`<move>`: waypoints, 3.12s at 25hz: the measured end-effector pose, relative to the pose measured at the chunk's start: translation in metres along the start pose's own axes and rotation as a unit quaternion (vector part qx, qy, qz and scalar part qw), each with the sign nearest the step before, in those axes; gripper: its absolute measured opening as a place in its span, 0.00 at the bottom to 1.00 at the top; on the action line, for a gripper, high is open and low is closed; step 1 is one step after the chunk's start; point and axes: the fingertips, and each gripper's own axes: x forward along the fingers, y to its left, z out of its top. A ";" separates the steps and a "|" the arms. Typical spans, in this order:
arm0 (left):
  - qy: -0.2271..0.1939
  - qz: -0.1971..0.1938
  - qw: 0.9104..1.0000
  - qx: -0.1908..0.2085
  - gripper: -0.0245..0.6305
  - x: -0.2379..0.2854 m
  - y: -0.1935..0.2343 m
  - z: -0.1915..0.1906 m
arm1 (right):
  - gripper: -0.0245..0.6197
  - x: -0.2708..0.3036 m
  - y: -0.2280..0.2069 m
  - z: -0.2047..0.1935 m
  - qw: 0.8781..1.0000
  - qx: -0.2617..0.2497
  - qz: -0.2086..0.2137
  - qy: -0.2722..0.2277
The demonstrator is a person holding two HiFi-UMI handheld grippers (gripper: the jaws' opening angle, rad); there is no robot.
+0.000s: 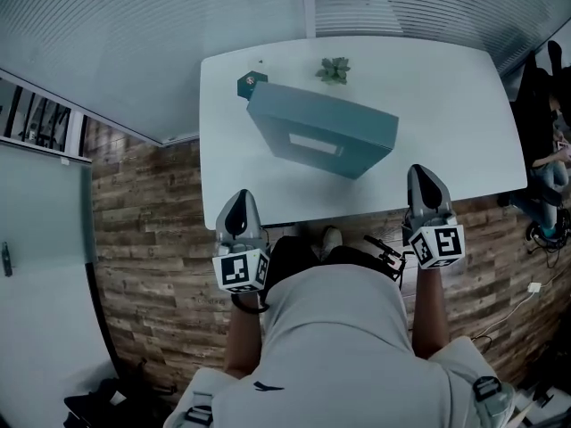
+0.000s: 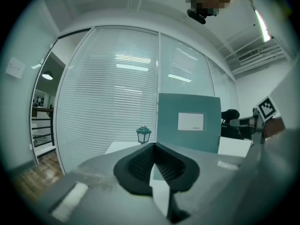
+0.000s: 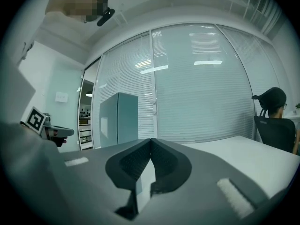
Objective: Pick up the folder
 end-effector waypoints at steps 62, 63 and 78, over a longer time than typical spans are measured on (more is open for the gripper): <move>0.022 -0.442 0.894 0.073 0.63 0.151 -0.060 0.016 | 0.10 0.042 0.002 -0.016 0.998 0.052 -0.018 0.010; 0.023 -0.442 0.894 0.074 0.63 0.151 -0.060 0.016 | 0.20 0.044 0.007 -0.014 0.999 0.043 0.000 0.010; 0.022 -0.442 0.894 0.071 0.63 0.150 -0.059 0.016 | 0.61 0.049 0.038 -0.023 0.984 0.037 0.163 0.059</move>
